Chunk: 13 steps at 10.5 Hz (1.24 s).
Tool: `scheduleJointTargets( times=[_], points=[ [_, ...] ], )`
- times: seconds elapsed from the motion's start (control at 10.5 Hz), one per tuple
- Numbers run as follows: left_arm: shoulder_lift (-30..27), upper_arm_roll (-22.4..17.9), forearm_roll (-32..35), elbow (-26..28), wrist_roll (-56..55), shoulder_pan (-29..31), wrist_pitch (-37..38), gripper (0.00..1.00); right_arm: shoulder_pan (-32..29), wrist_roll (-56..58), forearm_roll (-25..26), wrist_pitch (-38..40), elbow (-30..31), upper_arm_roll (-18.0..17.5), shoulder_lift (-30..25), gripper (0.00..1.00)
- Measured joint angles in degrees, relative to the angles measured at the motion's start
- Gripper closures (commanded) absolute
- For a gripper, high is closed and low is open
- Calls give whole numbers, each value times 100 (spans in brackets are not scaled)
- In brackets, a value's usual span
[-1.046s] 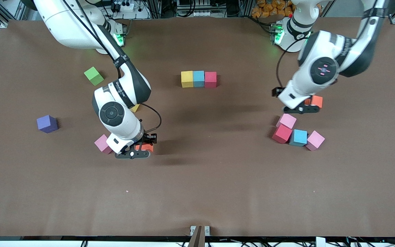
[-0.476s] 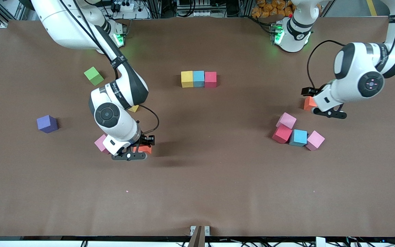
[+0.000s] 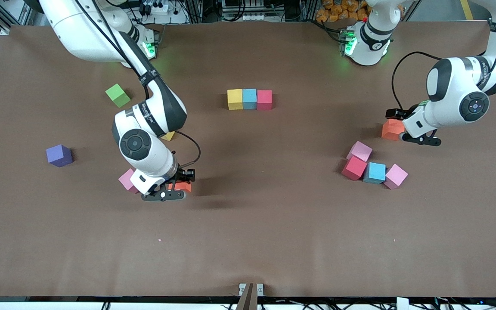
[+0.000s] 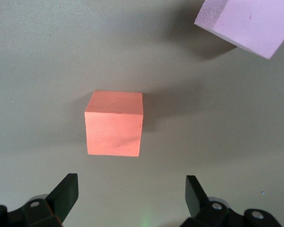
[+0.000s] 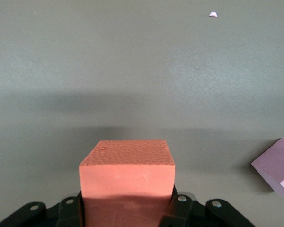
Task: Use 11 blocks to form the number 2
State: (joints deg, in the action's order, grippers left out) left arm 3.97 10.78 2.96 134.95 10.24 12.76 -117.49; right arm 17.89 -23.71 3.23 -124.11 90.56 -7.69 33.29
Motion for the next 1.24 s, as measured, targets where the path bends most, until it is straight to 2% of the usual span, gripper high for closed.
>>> scheduleJointTargets(
  times=[0.57, 1.24],
  points=[
    [385, -86, 248, 214, 30, -1, -884, 0, -19, 134, -7, 0, -20, 9, -1, 81],
    [807, -267, 460, 217, 73, -1, -1148, 0, 4, 152, -42, 85, -22, -93, -1, 80]
  ],
)
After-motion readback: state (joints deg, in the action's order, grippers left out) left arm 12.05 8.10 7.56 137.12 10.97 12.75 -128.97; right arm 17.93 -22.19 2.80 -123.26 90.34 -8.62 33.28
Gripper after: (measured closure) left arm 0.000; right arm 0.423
